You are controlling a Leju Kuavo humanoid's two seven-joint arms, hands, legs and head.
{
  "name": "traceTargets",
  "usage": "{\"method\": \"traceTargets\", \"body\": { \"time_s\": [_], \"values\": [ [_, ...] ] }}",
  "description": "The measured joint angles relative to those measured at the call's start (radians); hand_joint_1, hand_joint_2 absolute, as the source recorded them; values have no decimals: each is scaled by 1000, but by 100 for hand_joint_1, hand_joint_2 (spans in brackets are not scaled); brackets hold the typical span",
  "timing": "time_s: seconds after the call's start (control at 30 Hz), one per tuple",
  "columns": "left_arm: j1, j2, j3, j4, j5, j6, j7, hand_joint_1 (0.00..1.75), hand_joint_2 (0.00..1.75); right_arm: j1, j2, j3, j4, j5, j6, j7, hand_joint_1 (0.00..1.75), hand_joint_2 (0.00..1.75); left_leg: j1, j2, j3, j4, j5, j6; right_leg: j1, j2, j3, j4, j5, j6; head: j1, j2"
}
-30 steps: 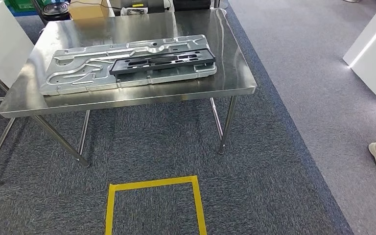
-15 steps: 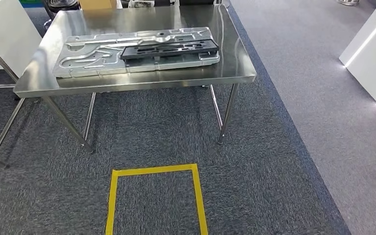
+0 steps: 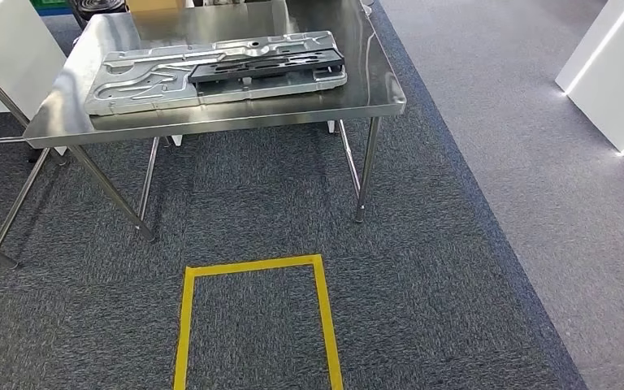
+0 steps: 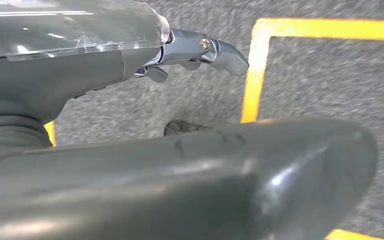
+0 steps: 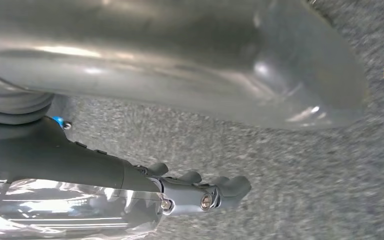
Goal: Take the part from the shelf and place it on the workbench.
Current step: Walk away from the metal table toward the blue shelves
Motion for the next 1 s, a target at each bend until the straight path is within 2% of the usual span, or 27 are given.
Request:
{"method": "traceTargets", "body": {
  "time_s": [0.03,0.07,0.1,0.13,0.17,0.23,0.27,0.3,0.4,0.43,0.47,0.53,0.57,0.6,0.63,0.67,0.7,0.73,0.77,0.8,0.9,0.93,1.0],
  "values": [
    [1,0,0,0,-1,0,3,0,0,1,0,0,0,0,-1,1,0,0,1,-1,-24,71,-43,-3,2,0,-8,1,6,-3,0,0],
    [2,-1,0,0,-2,0,4,0,0,3,0,0,0,0,-1,2,0,0,2,-1,-42,133,-70,-6,3,-1,-16,2,10,-4,0,0],
    [2,-1,0,0,-2,0,5,0,0,4,0,0,0,0,-1,2,0,0,2,-1,-46,165,-77,-6,5,-1,-22,5,14,-4,0,0],
    [3,-1,0,0,-3,0,6,0,0,6,1,-1,0,-1,-1,1,0,0,2,-1,-31,159,-65,-5,7,0,-27,8,16,-3,0,0],
    [3,-1,0,0,-3,0,6,0,0,6,1,-1,0,-2,-1,-1,0,0,2,-1,2,114,-39,-1,8,0,-30,11,16,-2,0,0],
    [3,0,0,0,-3,0,6,0,0,7,4,-2,0,-6,-1,-6,0,0,-2,-2,91,-25,7,13,10,1,-35,18,15,1,0,0],
    [3,0,0,0,-4,0,6,0,0,6,5,-2,0,-9,0,-8,0,0,-5,-3,122,-79,17,20,11,1,-37,21,15,4,0,0],
    [3,0,0,0,-4,0,5,0,0,6,7,-3,0,-13,4,-10,0,0,-8,-4,139,-111,16,26,12,2,-40,22,16,9,0,0],
    [3,1,0,0,-6,-1,1,0,0,4,8,-10,0,-26,20,-8,0,0,-7,-3,141,-136,16,38,12,2,-44,23,17,27,0,0],
    [2,1,0,0,-6,-1,0,0,0,3,8,-12,0,-28,23,-5,0,0,-4,-2,142,-144,21,43,12,3,-52,38,5,32,0,0],
    [2,1,0,0,-6,-1,-2,0,0,3,8,-14,1,-29,27,0,0,0,-1,-1,142,-151,26,48,11,5,-69,74,-18,38,0,0],
    [2,1,0,0,-6,-2,-3,0,0,3,8,-18,1,-30,33,9,0,0,0,1,137,-155,30,53,6,7,-139,207,-86,46,0,0],
    [3,1,0,0,-6,-2,-3,0,0,4,9,-21,1,-31,36,12,0,0,-1,1,134,-153,31,53,2,7,-175,274,-110,50,0,0],
    [3,1,0,0,-6,-2,-3,0,0,5,9,-24,2,-32,38,14,0,0,-2,1,132,-152,32,53,-1,7,-197,314,-114,54,0,0],
    [4,1,0,0,-6,-2,-3,0,0,6,8,-26,2,-33,38,16,0,0,-1,1,131,-149,32,52,-4,7,-200,315,-98,57,0,0],
    [4,2,0,0,-6,-2,-3,0,0,6,8,-27,2,-33,39,17,0,0,-1,1,130,-145,31,50,-7,7,-183,273,-63,59,0,0],
    [4,1,0,0,-6,-2,-3,0,0,6,8,-28,2,-33,39,18,0,44,0,0,129,-140,29,48,-10,6,-151,204,-21,60,0,0],
    [4,1,0,0,-6,-2,-3,0,0,5,8,-28,2,-33,39,19,0,87,-1,0,127,-133,27,43,-11,6,-121,135,9,59,0,0],
    [4,1,0,0,-6,-2,-3,0,0,4,8,-28,2,-33,39,19,0,131,-3,0,123,-126,24,37,-11,7,-100,84,29,54,0,0],
    [3,1,0,0,-6,-2,-3,0,0,4,8,-28,2,-33,39,19,0,175,-4,-1,120,-121,23,31,-9,8,-91,58,36,49,0,0],
    [2,2,0,0,-6,-2,-4,0,0,4,9,-30,2,-36,44,26,0,175,-2,-1,113,-116,24,13,-6,10,-98,52,41,28,0,0],
    [3,2,0,0,-7,-2,-4,0,0,4,9,-31,2,-38,47,32,0,175,-2,-1,111,-113,18,10,-5,10,-99,51,42,24,0,0],
    [3,3,0,0,-9,-3,-5,0,0,3,9,-36,2,-46,51,51,0,175,0,-2,107,-113,16,22,-2,11,-102,53,43,20,0,0]
  ]
}}
